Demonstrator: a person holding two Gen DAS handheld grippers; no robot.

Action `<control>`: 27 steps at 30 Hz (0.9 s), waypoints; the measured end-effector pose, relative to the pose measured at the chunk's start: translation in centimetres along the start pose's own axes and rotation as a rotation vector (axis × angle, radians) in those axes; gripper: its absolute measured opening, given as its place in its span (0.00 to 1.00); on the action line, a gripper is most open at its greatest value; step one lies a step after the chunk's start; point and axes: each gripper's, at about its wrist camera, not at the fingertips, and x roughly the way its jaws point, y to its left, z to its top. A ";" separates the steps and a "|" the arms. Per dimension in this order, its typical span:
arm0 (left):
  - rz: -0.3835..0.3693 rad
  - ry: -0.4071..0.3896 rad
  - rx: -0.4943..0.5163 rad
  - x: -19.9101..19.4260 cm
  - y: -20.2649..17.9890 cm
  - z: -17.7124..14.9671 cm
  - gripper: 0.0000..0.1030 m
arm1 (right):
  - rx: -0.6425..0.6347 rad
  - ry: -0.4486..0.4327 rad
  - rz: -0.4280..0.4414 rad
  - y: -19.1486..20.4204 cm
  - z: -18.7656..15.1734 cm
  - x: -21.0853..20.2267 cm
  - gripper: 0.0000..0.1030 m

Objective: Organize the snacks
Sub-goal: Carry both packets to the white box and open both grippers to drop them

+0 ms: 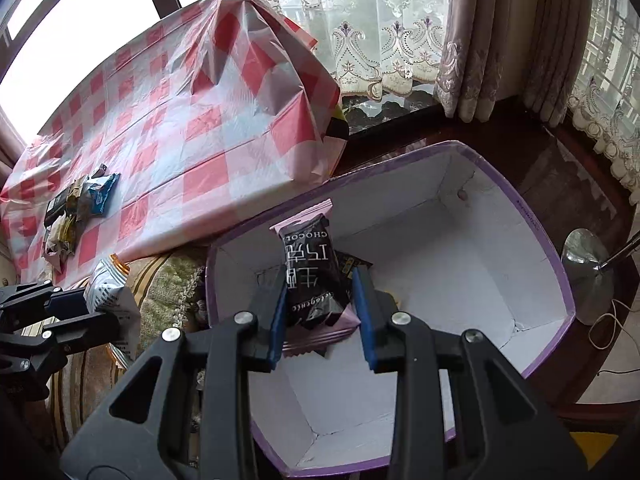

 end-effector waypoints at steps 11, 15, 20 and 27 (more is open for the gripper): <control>-0.099 0.086 0.108 2.2 -4.6 -0.4 0.52 | 0.076 -0.006 -0.087 -3.7 -0.5 -1.2 0.43; -0.087 0.068 0.103 1.8 -4.5 -0.5 0.57 | 0.069 -0.016 -0.084 -3.3 -0.2 -1.5 0.47; -0.059 -0.004 0.030 0.4 -2.8 -0.6 0.58 | 0.045 -0.020 -0.069 -1.9 0.1 -1.6 0.47; 0.012 -0.137 -0.041 -2.6 -0.2 -0.7 0.58 | -0.022 -0.043 -0.019 2.2 0.7 -1.9 0.47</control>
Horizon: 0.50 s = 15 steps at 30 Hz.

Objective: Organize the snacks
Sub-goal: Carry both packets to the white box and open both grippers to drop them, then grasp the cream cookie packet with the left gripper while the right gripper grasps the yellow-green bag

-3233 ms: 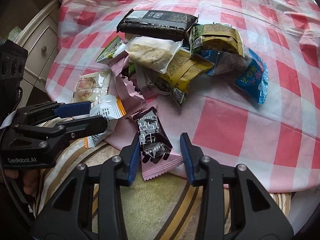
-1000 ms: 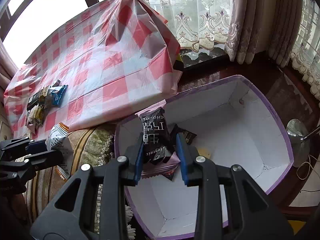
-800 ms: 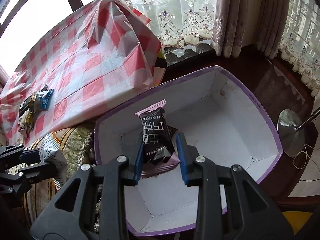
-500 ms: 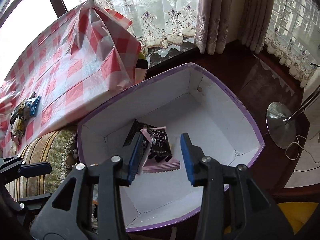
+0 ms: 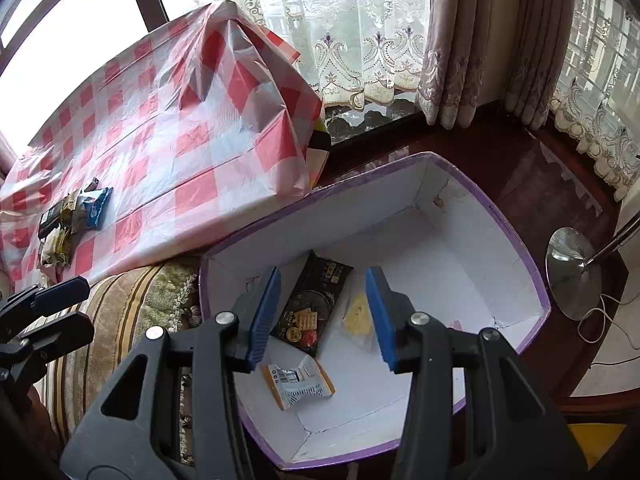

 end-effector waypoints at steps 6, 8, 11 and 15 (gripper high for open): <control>0.141 -0.055 -0.060 -2.8 3.2 -0.3 0.58 | -0.066 -0.024 0.092 4.9 0.7 -0.3 0.47; 0.177 -0.076 -0.089 -3.9 4.6 -0.6 0.58 | -0.097 -0.022 0.119 6.8 1.0 -0.1 0.47; 0.224 -0.120 -0.162 -6.1 7.3 -1.3 0.58 | -0.143 -0.022 0.165 9.8 1.2 0.0 0.47; 0.297 -0.154 -0.268 -9.0 11.6 -2.8 0.58 | -0.214 -0.020 0.223 14.0 1.2 0.0 0.48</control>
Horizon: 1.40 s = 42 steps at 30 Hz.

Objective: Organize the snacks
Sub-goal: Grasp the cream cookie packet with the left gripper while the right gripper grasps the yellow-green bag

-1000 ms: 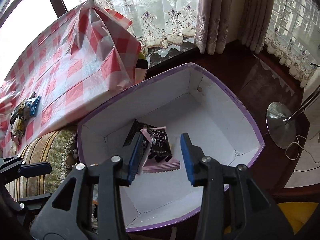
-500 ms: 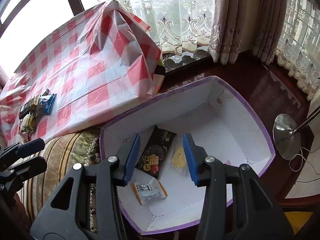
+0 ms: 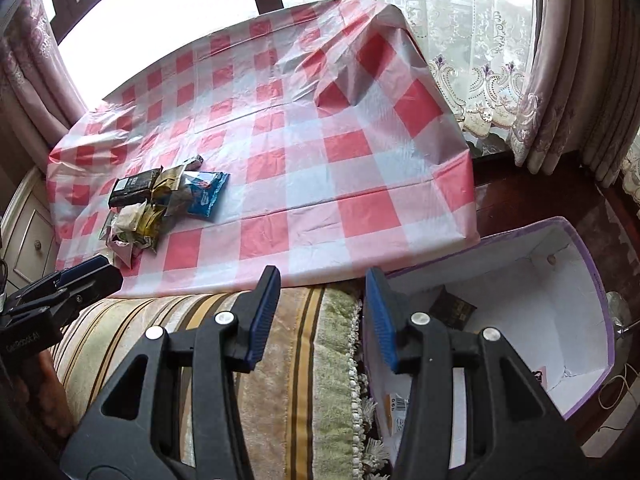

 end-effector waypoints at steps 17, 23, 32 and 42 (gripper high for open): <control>0.255 0.034 -0.211 -3.1 16.2 -2.9 0.58 | -0.149 0.102 0.094 9.8 1.4 6.2 0.53; 0.287 0.090 -0.220 -2.3 18.9 -3.3 0.58 | -0.158 0.149 0.087 11.0 1.7 8.4 0.53; 0.316 0.177 -0.072 -0.5 19.5 -2.2 0.72 | -0.211 0.165 0.068 12.8 2.7 10.3 0.62; 0.373 0.224 0.157 1.7 19.8 -1.1 0.79 | -0.222 0.162 0.077 14.4 4.3 11.9 0.63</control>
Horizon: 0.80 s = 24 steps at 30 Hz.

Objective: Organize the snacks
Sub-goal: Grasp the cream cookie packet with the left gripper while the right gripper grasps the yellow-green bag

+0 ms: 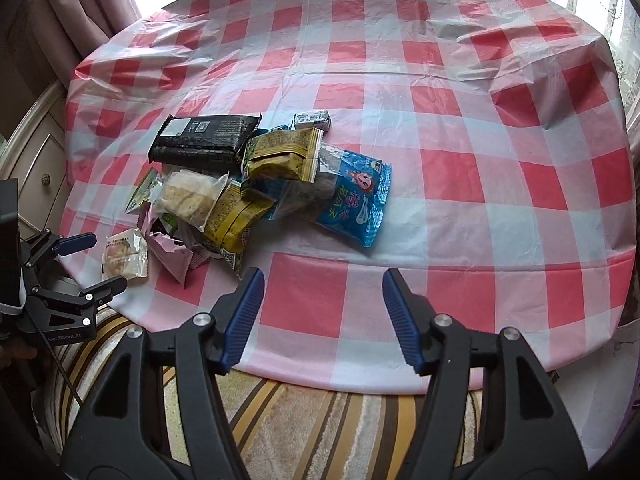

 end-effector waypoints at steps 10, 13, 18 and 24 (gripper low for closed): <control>-0.066 0.010 0.046 1.4 -0.4 0.7 0.74 | -0.333 -0.060 -0.025 1.8 4.3 1.4 0.73; -0.094 0.010 0.041 1.4 -0.4 0.8 0.68 | -0.520 -0.056 -0.033 2.9 5.1 2.3 0.73; -0.118 0.017 0.012 1.7 -0.1 1.1 0.65 | -0.713 -0.025 0.027 3.9 6.3 3.3 0.73; -0.157 0.020 -0.071 1.5 0.3 1.2 0.63 | -0.803 0.048 0.109 4.7 7.6 5.3 0.71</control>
